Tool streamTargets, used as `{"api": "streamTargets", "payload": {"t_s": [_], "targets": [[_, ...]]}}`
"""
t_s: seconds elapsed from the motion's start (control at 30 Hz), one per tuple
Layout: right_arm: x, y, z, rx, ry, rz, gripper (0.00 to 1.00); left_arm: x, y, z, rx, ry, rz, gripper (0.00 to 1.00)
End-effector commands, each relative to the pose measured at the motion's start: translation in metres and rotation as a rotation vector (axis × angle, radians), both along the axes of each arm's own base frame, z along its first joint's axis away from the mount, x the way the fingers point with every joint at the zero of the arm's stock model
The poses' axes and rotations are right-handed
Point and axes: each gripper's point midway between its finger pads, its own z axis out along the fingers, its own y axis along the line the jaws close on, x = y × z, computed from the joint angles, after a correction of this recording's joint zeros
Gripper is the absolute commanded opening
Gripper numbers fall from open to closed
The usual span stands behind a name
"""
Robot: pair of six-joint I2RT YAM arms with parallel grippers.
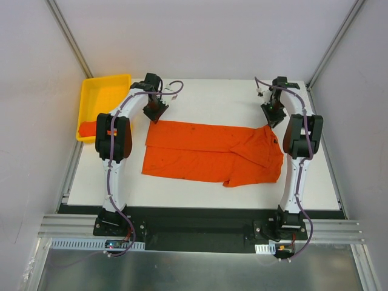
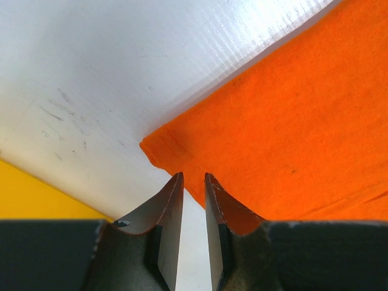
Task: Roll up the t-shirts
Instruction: Move the T-shirt to the center of the board.
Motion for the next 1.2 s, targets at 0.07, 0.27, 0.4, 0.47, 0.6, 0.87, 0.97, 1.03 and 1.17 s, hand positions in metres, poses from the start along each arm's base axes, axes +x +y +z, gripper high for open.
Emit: {"api": "streamTargets", "payload": {"t_s": [0.07,0.27,0.4,0.47,0.6,0.87,0.97,1.03,1.17], "targets": [[-0.018,-0.006,-0.008,-0.051,0.1,0.042,0.21,-0.005,0.007,0.014,0.014,-0.008,0.012,0.21],[-0.005,-0.038,-0.014,-0.23,0.071,-0.052,0.15,-0.005,0.011,0.009,0.037,-0.003,0.006,0.21],[0.007,-0.061,-0.006,-0.307,0.014,-0.105,0.11,-0.005,0.017,0.007,0.06,-0.002,0.014,0.2],[0.01,-0.063,-0.004,-0.301,0.002,-0.107,0.1,-0.004,0.017,0.006,0.061,-0.001,0.025,0.2],[0.017,-0.05,0.023,-0.183,-0.05,-0.104,0.11,0.004,0.011,0.017,0.024,-0.027,0.039,0.2],[-0.01,0.017,0.091,0.14,-0.16,-0.034,0.49,0.012,0.004,0.032,-0.011,-0.065,0.04,0.21],[-0.019,0.03,0.088,0.126,-0.12,0.006,0.49,0.011,0.001,0.028,-0.02,-0.052,0.044,0.21],[-0.02,0.03,0.073,0.108,-0.076,0.006,0.48,0.011,0.0,0.027,-0.023,-0.05,0.044,0.21],[-0.022,0.044,0.053,0.104,-0.001,0.02,0.45,0.011,0.0,0.027,-0.02,-0.051,0.044,0.21]]}}
